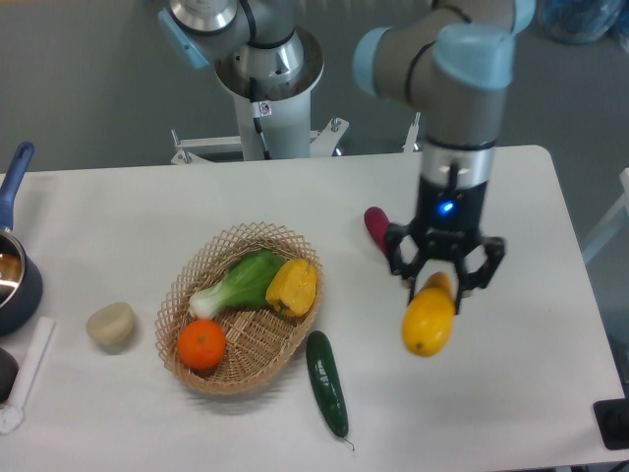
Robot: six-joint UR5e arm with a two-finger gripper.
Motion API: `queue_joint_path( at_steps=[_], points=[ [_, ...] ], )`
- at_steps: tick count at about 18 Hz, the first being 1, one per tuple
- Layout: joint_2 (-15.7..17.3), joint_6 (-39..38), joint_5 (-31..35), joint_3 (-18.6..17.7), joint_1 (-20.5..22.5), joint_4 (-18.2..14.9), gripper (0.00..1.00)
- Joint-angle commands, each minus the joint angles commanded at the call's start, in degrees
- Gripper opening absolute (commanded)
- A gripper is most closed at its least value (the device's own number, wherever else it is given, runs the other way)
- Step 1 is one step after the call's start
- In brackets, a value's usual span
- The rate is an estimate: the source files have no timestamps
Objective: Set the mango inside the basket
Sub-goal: 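Carry the held yellow mango over to the wicker basket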
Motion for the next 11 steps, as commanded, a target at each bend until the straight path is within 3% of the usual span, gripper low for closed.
queue_joint_path(
  at_steps=[4,11],
  points=[
    [0.0,-12.03,0.54,-1.23,-4.58,0.0,0.33],
    [-2.64,-12.85,3.96,-3.34,-11.44,0.09,0.34]
  ],
)
